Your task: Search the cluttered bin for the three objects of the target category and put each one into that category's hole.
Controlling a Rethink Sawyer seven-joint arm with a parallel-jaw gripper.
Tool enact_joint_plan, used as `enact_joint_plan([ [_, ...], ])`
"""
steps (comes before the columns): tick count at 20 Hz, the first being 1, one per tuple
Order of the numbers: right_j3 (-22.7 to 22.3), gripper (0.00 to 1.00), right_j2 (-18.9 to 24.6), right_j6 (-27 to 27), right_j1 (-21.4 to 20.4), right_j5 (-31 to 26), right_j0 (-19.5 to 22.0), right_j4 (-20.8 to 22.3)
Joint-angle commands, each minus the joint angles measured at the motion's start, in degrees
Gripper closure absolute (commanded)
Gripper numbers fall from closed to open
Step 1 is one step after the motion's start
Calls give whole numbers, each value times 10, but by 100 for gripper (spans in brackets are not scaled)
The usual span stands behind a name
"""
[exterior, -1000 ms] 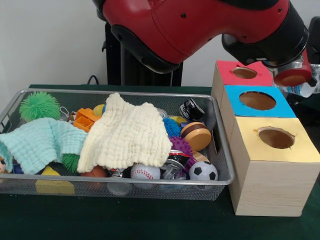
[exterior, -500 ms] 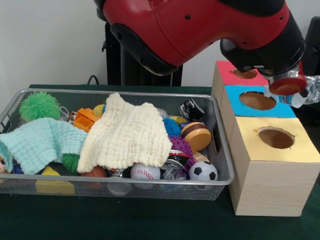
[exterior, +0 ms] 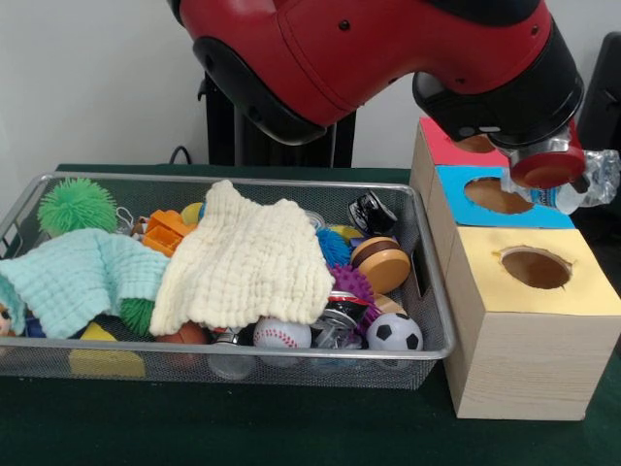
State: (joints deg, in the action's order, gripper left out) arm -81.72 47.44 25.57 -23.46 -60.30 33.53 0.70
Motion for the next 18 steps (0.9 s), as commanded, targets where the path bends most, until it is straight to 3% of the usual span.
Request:
enact_joint_plan([
  [1,18,100,-23,49,22,-56,21,-7],
  [7,-16,100,-36,99,-4,-59,18,-18],
  [18,-78,100,-40,77,-33,-44,48,3],
])
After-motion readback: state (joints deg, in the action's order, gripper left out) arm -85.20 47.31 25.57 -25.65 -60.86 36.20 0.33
